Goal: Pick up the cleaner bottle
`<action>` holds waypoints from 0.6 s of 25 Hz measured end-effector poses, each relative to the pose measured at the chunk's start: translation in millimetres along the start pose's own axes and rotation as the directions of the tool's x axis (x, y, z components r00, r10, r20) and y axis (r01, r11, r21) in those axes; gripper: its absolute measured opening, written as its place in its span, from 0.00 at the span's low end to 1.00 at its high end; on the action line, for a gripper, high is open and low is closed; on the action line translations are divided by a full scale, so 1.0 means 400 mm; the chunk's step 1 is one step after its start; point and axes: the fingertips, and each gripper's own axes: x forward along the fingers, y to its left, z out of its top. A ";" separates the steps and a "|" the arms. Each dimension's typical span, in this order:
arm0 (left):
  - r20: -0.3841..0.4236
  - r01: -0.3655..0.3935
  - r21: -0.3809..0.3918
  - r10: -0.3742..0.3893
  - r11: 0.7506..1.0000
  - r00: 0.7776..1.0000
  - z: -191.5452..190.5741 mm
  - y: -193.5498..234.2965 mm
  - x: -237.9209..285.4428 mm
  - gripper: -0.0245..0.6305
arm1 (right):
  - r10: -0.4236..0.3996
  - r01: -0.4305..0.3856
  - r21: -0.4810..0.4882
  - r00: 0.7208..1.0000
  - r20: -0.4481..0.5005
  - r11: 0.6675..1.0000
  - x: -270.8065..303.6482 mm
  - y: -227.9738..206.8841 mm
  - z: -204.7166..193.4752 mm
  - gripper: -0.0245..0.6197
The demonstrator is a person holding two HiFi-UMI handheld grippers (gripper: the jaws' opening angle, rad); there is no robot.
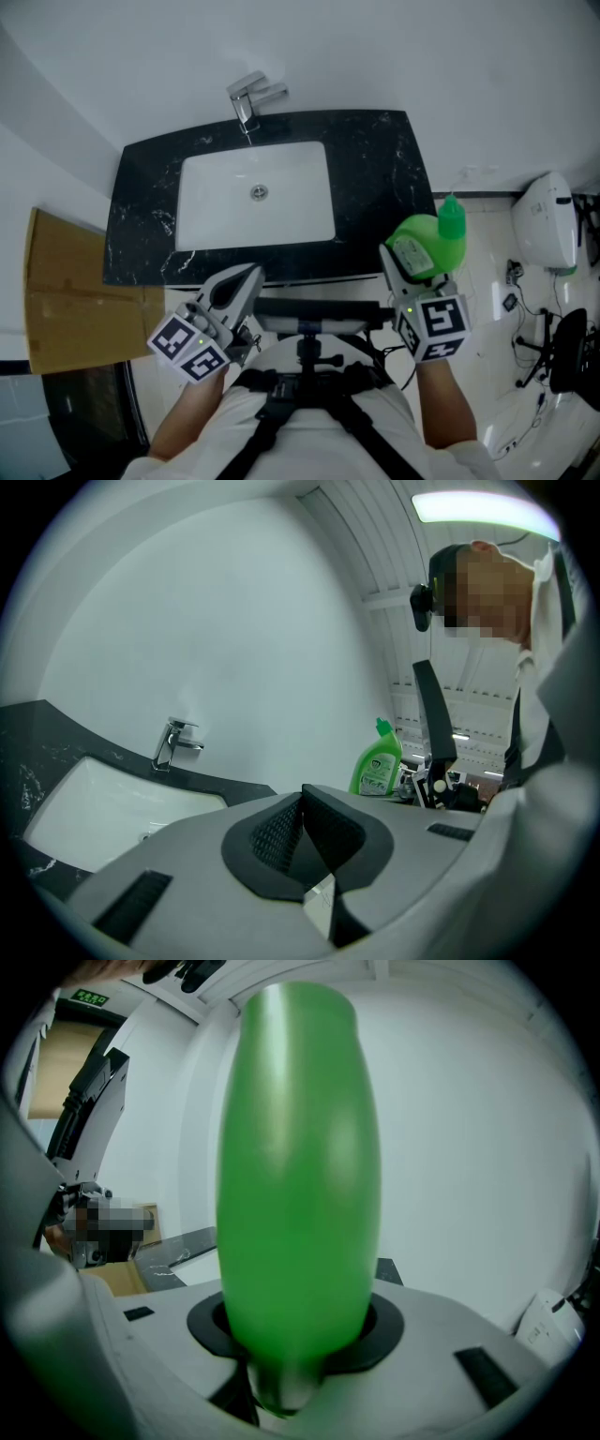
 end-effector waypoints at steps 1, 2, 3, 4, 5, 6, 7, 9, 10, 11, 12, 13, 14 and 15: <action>-0.001 0.001 0.000 -0.001 1.000 1.000 0.000 0.000 0.000 0.03 | 0.000 0.000 0.000 1.000 0.001 1.000 0.001 0.000 0.001 0.31; -0.001 0.002 0.000 -0.002 1.000 1.000 0.001 0.000 0.001 0.03 | 0.001 -0.001 0.001 1.000 0.001 1.000 0.001 0.000 0.002 0.31; -0.001 0.003 0.000 -0.003 1.000 1.000 0.001 0.001 0.003 0.03 | 0.002 -0.002 0.002 1.000 -0.001 1.000 0.003 0.000 0.002 0.31; -0.001 0.003 0.000 -0.003 1.000 1.000 0.001 0.002 0.004 0.03 | 0.003 -0.003 0.003 1.000 -0.005 1.000 0.004 0.000 0.002 0.31; -0.002 0.004 0.000 -0.004 1.000 1.000 0.001 0.003 0.005 0.03 | 0.004 -0.004 0.004 1.000 -0.008 1.000 0.005 0.000 0.001 0.31; -0.003 0.003 0.001 -0.003 1.000 1.000 0.001 0.004 0.006 0.03 | 0.004 -0.004 0.004 1.000 -0.009 1.000 0.006 0.000 0.001 0.31; -0.004 0.003 0.001 -0.003 1.000 1.000 0.001 0.004 0.007 0.03 | 0.005 -0.005 0.004 1.000 -0.006 1.000 0.007 -0.001 0.002 0.31; -0.004 0.004 0.001 -0.004 1.000 1.000 0.001 0.003 0.008 0.03 | 0.005 -0.005 0.004 1.000 -0.001 1.000 0.009 -0.001 0.004 0.31; -0.003 0.004 0.001 -0.004 1.000 1.000 0.001 0.003 0.007 0.03 | 0.006 -0.006 0.003 1.000 0.000 1.000 0.009 0.000 0.004 0.31; -0.003 0.004 0.001 -0.004 1.000 1.000 0.001 0.003 0.006 0.03 | 0.006 -0.006 0.003 1.000 -0.001 1.000 0.009 0.001 0.004 0.31; -0.003 0.003 0.000 -0.003 1.000 1.000 0.001 0.004 0.006 0.03 | 0.006 -0.006 0.003 1.000 -0.002 1.000 0.009 0.001 0.004 0.31; -0.003 0.003 0.000 -0.003 1.000 1.000 0.001 0.004 0.006 0.03 | 0.007 -0.007 0.003 1.000 -0.002 1.000 0.010 0.002 0.004 0.31; -0.004 0.002 0.000 -0.002 1.000 1.000 0.001 0.005 0.006 0.03 | 0.007 -0.007 0.003 1.000 -0.003 1.000 0.012 0.001 0.005 0.31; -0.004 0.001 0.000 -0.001 1.000 1.000 0.002 0.006 0.008 0.03 | 0.008 -0.008 0.003 1.000 -0.003 1.000 0.013 0.000 0.005 0.31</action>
